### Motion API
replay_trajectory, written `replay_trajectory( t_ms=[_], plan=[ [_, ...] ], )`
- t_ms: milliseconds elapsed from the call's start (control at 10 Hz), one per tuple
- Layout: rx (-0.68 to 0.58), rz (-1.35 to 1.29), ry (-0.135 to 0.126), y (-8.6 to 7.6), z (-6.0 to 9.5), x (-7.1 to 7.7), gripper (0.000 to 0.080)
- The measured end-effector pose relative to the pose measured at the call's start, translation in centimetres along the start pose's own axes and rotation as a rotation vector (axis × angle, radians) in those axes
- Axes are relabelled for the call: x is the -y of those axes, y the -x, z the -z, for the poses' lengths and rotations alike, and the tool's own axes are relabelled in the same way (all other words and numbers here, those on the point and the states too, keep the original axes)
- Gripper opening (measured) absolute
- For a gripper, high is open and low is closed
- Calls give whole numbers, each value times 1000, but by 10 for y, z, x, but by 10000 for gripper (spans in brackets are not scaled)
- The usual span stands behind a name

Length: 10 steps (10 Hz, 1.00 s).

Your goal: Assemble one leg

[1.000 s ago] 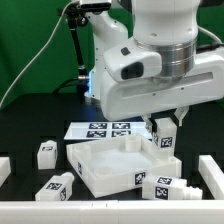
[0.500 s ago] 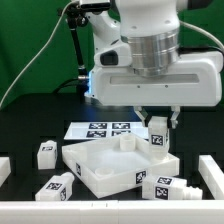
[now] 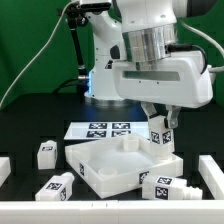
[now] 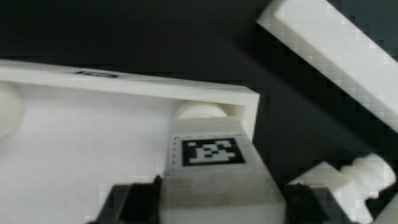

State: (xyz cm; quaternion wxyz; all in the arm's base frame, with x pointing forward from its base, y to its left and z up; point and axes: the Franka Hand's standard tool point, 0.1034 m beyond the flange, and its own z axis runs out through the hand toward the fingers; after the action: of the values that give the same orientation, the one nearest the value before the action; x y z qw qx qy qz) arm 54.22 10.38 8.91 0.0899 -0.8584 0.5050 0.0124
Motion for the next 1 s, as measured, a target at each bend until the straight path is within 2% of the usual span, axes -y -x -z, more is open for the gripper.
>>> replay_trajectory(
  t_ms=[300, 500, 700, 1000],
  plan=[
    [10, -45, -5, 4, -1, 2, 292],
    [13, 56, -9, 3, 0, 2, 604],
    [-10, 262, -32, 2, 1, 6, 635],
    [-13, 480, -28, 1, 1, 5, 648]
  ],
)
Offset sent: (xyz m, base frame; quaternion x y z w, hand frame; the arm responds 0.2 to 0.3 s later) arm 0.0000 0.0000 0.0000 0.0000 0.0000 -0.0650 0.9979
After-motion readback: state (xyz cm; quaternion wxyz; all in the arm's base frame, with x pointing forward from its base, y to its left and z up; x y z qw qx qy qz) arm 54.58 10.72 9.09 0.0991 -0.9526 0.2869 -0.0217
